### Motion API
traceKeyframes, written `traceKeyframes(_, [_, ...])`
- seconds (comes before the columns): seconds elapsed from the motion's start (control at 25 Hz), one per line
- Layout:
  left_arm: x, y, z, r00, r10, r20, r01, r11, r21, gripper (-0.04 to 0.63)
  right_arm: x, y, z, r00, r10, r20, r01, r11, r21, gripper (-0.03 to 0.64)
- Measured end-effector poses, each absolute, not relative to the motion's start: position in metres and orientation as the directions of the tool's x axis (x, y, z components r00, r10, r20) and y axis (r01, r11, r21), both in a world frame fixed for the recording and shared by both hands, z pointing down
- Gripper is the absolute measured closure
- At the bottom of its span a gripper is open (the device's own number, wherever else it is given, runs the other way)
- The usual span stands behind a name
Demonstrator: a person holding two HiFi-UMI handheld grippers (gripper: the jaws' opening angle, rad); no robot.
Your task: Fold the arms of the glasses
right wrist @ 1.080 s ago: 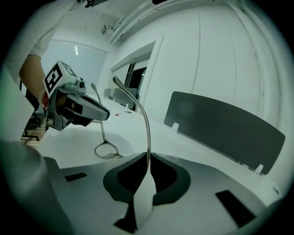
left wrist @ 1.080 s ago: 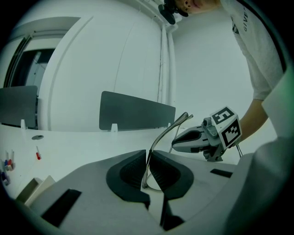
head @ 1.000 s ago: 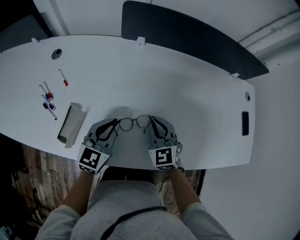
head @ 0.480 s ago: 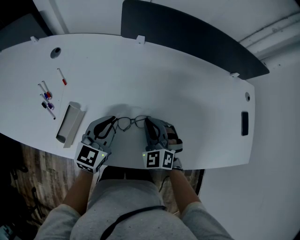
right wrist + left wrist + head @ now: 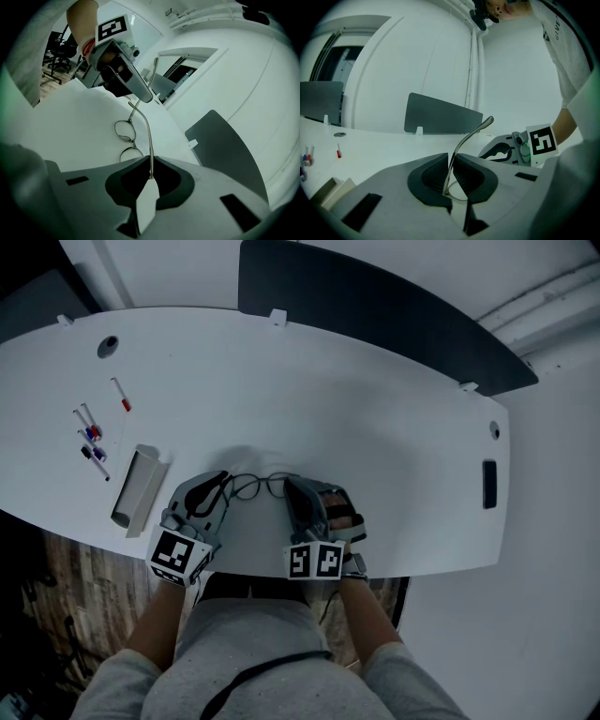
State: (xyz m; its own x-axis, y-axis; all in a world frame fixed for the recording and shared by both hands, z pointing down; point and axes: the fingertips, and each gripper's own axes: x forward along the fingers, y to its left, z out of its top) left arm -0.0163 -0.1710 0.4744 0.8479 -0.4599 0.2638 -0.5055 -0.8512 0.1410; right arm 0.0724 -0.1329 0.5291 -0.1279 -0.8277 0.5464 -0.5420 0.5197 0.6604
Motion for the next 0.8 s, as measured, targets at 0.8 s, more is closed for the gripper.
traceKeyframes(0.8, [-0.02, -0.172, 0.474, 0.84, -0.48, 0.252, -0.525, -0.838, 0.15, 0.552, 0.062, -0.128, 0.539, -0.15, -0.799, 0.582, -0.38, 0.59, 0.712, 0.584])
